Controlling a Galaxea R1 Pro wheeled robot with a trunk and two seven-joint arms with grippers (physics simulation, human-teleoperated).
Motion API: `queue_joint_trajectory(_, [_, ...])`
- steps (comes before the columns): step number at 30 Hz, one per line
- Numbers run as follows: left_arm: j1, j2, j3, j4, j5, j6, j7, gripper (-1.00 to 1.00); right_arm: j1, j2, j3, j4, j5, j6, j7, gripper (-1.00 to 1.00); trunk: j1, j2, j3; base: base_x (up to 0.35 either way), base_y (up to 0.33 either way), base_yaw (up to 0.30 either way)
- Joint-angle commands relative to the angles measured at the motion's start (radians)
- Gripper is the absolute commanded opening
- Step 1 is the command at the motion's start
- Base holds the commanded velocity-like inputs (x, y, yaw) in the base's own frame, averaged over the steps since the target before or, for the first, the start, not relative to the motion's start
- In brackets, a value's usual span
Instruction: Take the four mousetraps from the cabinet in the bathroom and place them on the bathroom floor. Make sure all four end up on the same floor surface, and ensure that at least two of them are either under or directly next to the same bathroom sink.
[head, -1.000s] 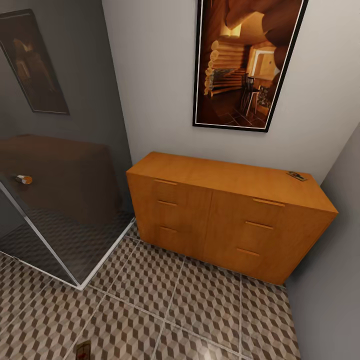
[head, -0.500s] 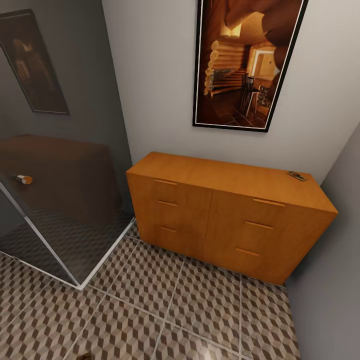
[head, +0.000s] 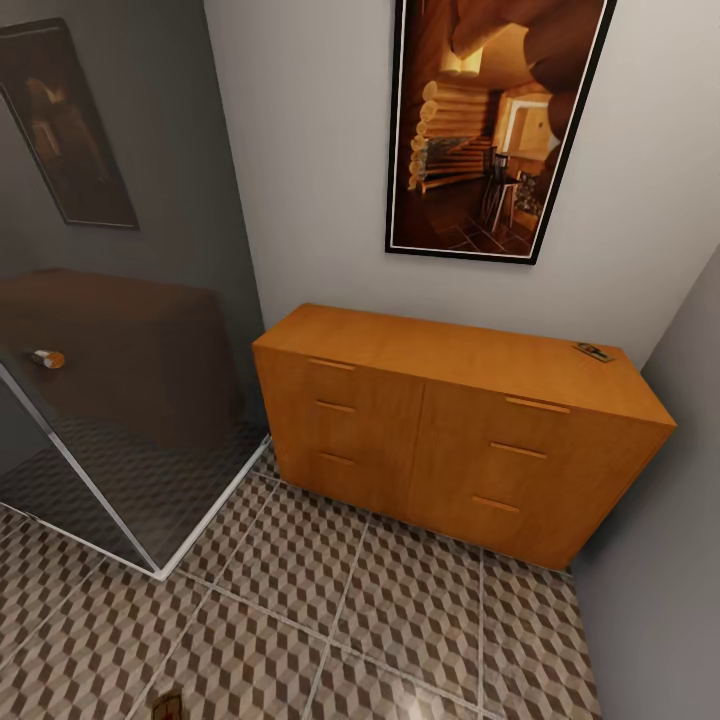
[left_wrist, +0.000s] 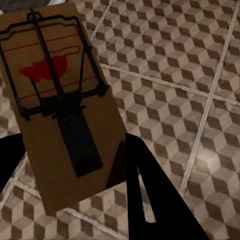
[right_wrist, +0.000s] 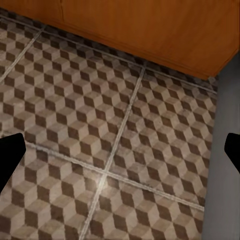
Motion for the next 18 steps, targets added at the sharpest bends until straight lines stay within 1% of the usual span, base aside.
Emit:
queue_joint_trajectory(1, [-0.001,0.002,-0.01,0.001,-0.001,-0.003,0.008,-1.0,-0.001,-0.001,0.009,0.002,-0.01,-0.006,-0.006,1.0,0.0,0.0,-0.001,0.0,0.0,0.0])
queue_joint_trajectory(8, [-0.001,0.009,-0.01,0.002,0.0,-0.003,0.008,-1.0,-0.001,0.0,0.009,0.045,-0.01,-0.017,-0.007,1.0,0.0,0.0,-0.001,0.0,0.0,0.0])
queue_joint_trajectory(18, [-0.001,0.01,-0.01,0.003,0.0,-0.003,0.007,-1.0,-0.001,0.002,0.009,0.058,-0.012,-0.019,-0.008,1.0,0.0,0.0,-0.001,0.0,0.0,0.0])
